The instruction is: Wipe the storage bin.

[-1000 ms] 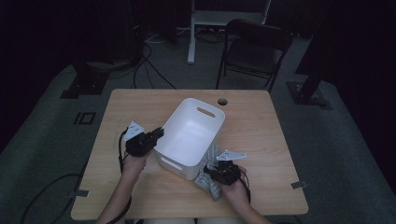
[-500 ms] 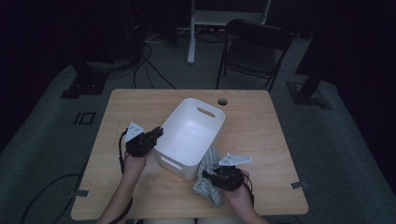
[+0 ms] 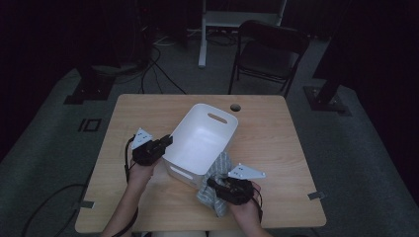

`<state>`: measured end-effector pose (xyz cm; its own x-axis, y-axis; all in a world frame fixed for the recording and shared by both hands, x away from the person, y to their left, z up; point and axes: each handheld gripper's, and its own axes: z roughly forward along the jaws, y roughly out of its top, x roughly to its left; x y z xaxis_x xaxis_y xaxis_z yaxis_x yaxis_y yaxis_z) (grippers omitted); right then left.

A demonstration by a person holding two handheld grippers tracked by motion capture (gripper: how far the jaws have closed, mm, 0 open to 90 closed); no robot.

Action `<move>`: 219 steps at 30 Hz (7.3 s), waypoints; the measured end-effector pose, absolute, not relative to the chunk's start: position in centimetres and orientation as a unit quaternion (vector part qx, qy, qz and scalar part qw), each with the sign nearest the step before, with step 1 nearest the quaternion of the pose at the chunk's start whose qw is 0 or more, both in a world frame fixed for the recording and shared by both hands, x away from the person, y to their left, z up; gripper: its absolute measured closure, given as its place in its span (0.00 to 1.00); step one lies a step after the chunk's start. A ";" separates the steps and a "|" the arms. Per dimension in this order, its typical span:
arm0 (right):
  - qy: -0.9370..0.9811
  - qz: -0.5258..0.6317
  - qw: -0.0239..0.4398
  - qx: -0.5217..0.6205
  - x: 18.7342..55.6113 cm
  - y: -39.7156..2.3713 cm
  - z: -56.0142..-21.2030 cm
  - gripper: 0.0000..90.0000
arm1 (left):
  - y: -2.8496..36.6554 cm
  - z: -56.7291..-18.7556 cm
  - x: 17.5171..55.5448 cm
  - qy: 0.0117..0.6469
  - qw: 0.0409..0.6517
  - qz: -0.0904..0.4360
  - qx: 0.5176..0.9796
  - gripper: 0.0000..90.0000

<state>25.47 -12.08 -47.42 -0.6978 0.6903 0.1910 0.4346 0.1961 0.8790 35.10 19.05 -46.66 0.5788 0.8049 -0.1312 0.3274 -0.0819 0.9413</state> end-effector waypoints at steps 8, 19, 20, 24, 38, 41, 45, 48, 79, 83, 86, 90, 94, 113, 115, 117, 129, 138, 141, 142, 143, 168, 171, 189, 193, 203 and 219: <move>0.766 0.504 0.136 0.374 25.9 -11.9 -48.4 0.61 | 19.0 -46.7 35.1 0.406 0.544 0.218 0.701 0.91; 0.795 0.458 0.124 0.378 26.8 -11.5 -50.9 0.58 | 19.0 -46.6 35.1 0.406 0.542 0.218 0.703 0.91; 0.798 0.453 0.122 0.380 26.9 -11.5 -51.2 0.58 | 19.0 -46.6 35.1 0.406 0.542 0.218 0.703 0.91; 0.805 0.441 0.115 0.381 27.2 -11.4 -51.8 0.58 | 19.0 -46.6 35.1 0.407 0.542 0.218 0.702 0.91; 0.811 0.425 0.056 0.397 29.1 -12.8 -51.5 0.84 | 19.0 -46.7 35.2 0.406 0.544 0.220 0.701 0.90; 0.796 0.460 0.077 0.386 28.6 -13.5 -49.2 0.84 | 19.0 -46.8 35.2 0.411 0.548 0.220 0.694 0.88; 0.782 0.496 0.100 0.364 27.9 -13.9 -46.8 0.85 | 19.0 -46.7 35.2 0.410 0.544 0.223 0.698 0.89; 0.775 0.510 0.111 0.357 27.8 -14.0 -45.6 0.85 | 19.0 -46.6 35.2 0.408 0.539 0.226 0.702 0.91; 0.786 0.433 0.121 0.424 31.4 -13.8 -51.2 0.86 | 18.8 -46.6 35.1 0.405 0.539 0.221 0.704 0.91; 0.793 0.414 0.109 0.434 32.3 -13.8 -52.6 0.86 | 18.8 -46.6 35.1 0.405 0.538 0.224 0.705 0.90; 0.795 0.410 0.102 0.435 32.6 -13.9 -53.2 0.86 | 18.8 -46.6 35.0 0.406 0.535 0.229 0.705 0.90; 0.796 0.411 0.094 0.435 32.5 -14.0 -52.8 0.86 | 18.7 -46.6 35.0 0.412 0.535 0.233 0.700 0.90; 0.787 0.438 0.096 0.424 31.9 -14.5 -51.1 0.86 | 18.6 -46.6 34.9 0.416 0.534 0.239 0.696 0.91; 0.753 0.468 0.146 0.438 32.6 -15.0 -48.5 0.86 | 18.8 -46.6 35.1 0.399 0.539 0.222 0.708 0.90; 0.754 0.464 0.144 0.442 32.9 -15.0 -48.8 0.86 | 18.7 -46.6 35.1 0.398 0.536 0.225 0.710 0.90; 0.756 0.458 0.143 0.444 33.1 -15.0 -49.1 0.86 | 18.7 -46.6 35.1 0.397 0.536 0.225 0.710 0.90; 0.772 0.420 0.109 0.465 34.6 -15.1 -52.1 0.86 | 18.8 -46.6 35.2 0.397 0.540 0.222 0.709 0.90; 0.778 0.415 0.089 0.462 34.9 -15.4 -52.4 0.87 | 18.6 -46.6 35.1 0.410 0.535 0.232 0.701 0.90; 0.776 0.438 0.110 0.440 34.7 -16.0 -50.5 0.87 | 18.7 -46.7 35.1 0.412 0.541 0.229 0.697 0.90; 0.771 0.449 0.118 0.436 34.6 -16.3 -49.8 0.87 | 18.6 -46.6 35.1 0.411 0.538 0.231 0.699 0.90; 0.763 0.462 0.120 0.436 34.7 -16.7 -49.2 0.87 | 18.6 -46.6 35.1 0.409 0.535 0.232 0.701 0.90; 0.742 0.448 0.119 0.484 38.2 -17.7 -50.2 0.86 | 18.6 -46.5 35.3 0.392 0.535 0.219 0.715 0.89; 0.747 0.436 0.115 0.488 38.6 -17.6 -51.0 0.86 | 18.6 -46.5 35.3 0.393 0.537 0.218 0.714 0.89; 0.727 0.486 0.143 0.464 38.8 -19.0 -47.5 0.86 | 18.5 -46.5 35.4 0.391 0.533 0.223 0.716 0.90; 0.705 0.504 0.147 0.477 40.1 -20.0 -45.9 0.86 | 18.6 -46.5 35.5 0.383 0.539 0.220 0.717 0.91; 0.720 0.467 0.139 0.494 41.7 -19.6 -48.1 0.86 | 18.4 -46.5 35.4 0.382 0.537 0.221 0.719 0.90; 0.749 0.416 0.081 0.509 43.3 -19.5 -53.4 0.86 | 18.2 -46.4 35.5 0.384 0.530 0.226 0.721 0.90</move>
<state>43.32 -19.48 -53.38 -0.4685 0.8303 0.3019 0.6957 0.1361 0.7053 35.51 18.23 -46.40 0.6023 0.7941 -0.0814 0.3142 -0.1421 0.9387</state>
